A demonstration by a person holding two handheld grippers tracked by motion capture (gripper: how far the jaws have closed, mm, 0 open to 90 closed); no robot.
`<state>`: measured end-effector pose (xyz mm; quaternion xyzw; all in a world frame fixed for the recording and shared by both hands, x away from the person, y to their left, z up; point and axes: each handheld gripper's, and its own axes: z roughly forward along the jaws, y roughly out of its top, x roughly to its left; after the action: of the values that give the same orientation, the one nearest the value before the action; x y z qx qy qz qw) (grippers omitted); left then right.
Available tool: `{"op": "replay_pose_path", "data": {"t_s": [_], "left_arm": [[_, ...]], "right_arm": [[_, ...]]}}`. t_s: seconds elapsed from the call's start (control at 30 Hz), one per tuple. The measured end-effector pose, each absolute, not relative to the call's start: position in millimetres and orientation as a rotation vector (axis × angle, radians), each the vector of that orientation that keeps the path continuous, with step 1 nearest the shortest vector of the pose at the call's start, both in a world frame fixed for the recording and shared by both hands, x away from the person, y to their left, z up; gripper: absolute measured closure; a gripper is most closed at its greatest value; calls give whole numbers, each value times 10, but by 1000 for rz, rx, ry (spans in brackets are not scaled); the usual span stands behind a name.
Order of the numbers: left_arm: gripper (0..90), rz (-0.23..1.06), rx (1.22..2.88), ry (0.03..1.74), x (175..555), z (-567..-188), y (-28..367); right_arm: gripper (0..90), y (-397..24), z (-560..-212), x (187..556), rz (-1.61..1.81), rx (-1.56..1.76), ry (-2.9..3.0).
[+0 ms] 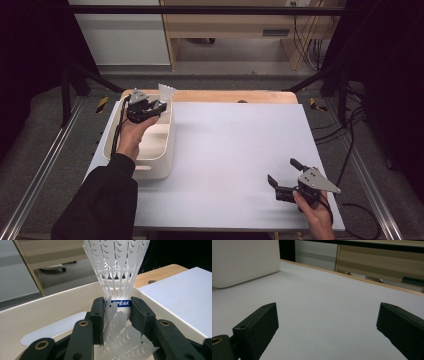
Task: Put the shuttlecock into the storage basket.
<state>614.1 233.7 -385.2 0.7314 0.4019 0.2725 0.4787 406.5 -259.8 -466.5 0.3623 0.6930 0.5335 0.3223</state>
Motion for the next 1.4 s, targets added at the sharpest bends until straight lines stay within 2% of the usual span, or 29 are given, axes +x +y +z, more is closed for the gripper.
{"op": "replay_pose_path", "data": {"t_s": [1.4], "left_arm": [[643, 649, 1782, 980, 6150, -3867, 2324]], "right_arm": [[39, -2511, -4688, 4062, 1402, 922, 1875]]}}
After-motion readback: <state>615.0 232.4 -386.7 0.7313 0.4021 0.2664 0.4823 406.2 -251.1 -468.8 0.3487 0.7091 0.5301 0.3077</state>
